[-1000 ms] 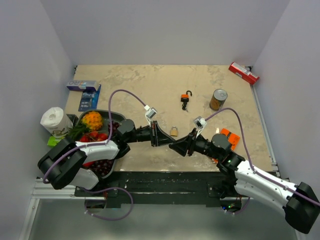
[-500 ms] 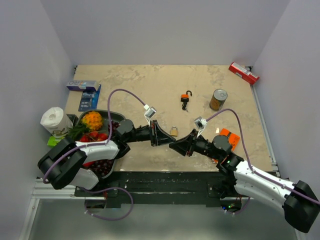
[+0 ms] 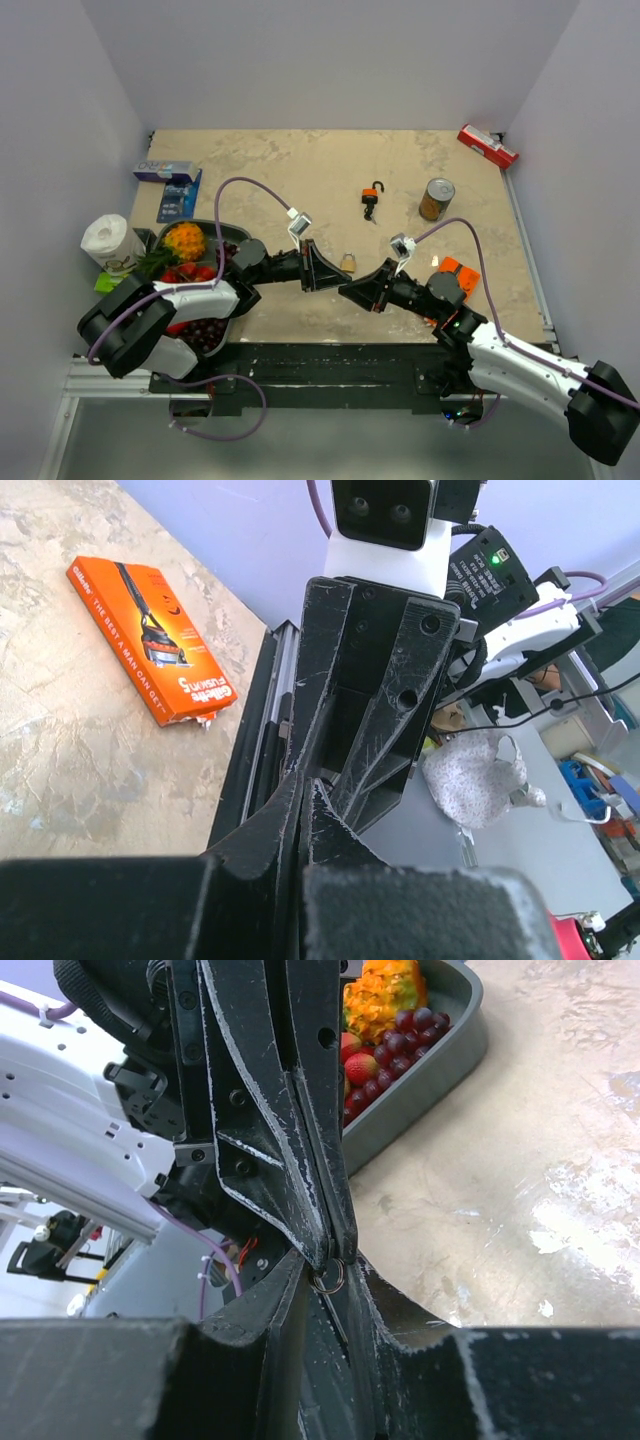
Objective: Unlock with the key
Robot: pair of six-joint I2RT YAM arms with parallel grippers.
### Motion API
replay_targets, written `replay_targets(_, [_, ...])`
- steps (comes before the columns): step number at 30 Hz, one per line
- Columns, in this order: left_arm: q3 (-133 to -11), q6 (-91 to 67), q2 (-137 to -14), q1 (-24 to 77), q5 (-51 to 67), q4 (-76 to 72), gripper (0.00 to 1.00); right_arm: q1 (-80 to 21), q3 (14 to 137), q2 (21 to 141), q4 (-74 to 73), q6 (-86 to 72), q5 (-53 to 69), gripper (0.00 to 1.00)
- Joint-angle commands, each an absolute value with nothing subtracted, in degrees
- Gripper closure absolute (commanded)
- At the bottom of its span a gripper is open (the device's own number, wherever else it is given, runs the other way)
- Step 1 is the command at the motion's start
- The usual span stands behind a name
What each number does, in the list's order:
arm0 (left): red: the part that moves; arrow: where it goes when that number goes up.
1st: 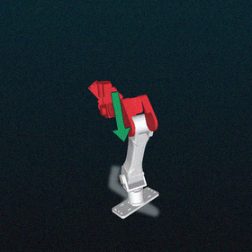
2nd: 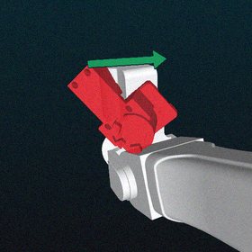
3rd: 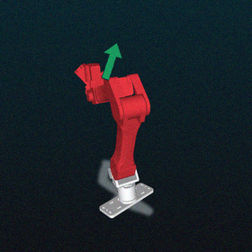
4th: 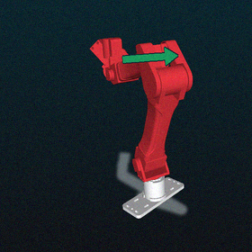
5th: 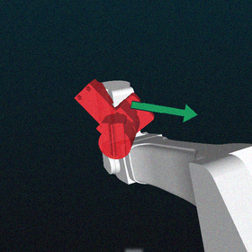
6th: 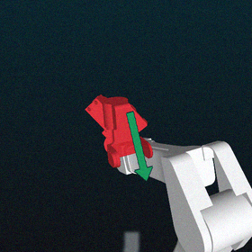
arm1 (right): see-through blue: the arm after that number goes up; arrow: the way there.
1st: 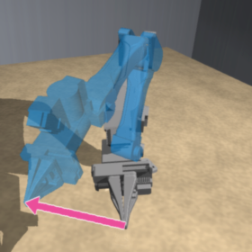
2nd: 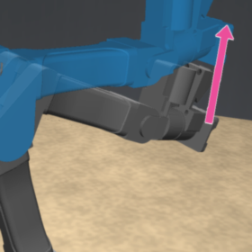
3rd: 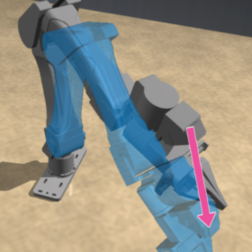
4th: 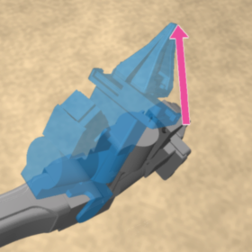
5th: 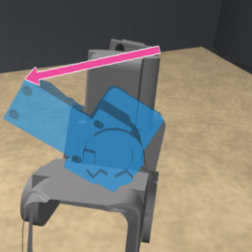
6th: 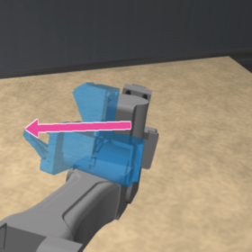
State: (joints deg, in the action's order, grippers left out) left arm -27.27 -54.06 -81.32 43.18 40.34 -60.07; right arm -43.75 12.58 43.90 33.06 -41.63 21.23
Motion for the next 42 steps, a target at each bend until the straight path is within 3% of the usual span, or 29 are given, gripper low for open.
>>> replay_targets(1, [-26.7,-54.2,-82.0,43.2,41.5,-66.3,1.0,-43.5,12.0,44.6,37.7,-42.2,22.4,0.73])
replay_targets(12, [-26.5,-55.1,-83.5,43.7,41.7,-68.7,1.0,-43.5,11.9,45.8,40.7,-43.2,22.8,0.76])
replay_targets(20, [-26.8,-52.8,-82.9,44.3,40.3,-65.2,1.0,-43.5,10.7,44.1,41.7,-43.9,20.6,1.0])
replay_targets(23, [-27.8,-50.0,-82.0,44.7,38.9,-60.5,0.99,-43.5,10.0,43.2,41.6,-43.9,19.1,1.0])
replay_targets(25, [-28.2,-48.9,-81.6,44.7,38.3,-59.1,0.87,-43.4,9.5,42.3,41.1,-44.0,18.3,1.0])
replay_targets(28, [-29.0,-47.0,-80.4,44.7,37.0,-55.1,0.59,-43.4,8.7,40.8,40.2,-44.2,16.4,1.0])
replay_targets(29, [-29.3,-46.5,-79.5,44.7,36.4,-54.1,0.44,-43.5,8.4,40.5,39.9,-44.4,15.3,1.0])
replay_targets(32, [-30.5,-44.0,-77.4,44.7,34.0,-49.3,0.3,-43.5,8.1,38.9,38.0,-44.4,13.7,1.0])
replay_targets(42, [-33.1,-36.0,-71.5,44.6,24.3,-36.7,0.19,-43.4,8.0,40.4,33.7,-44.6,9.7,1.0])
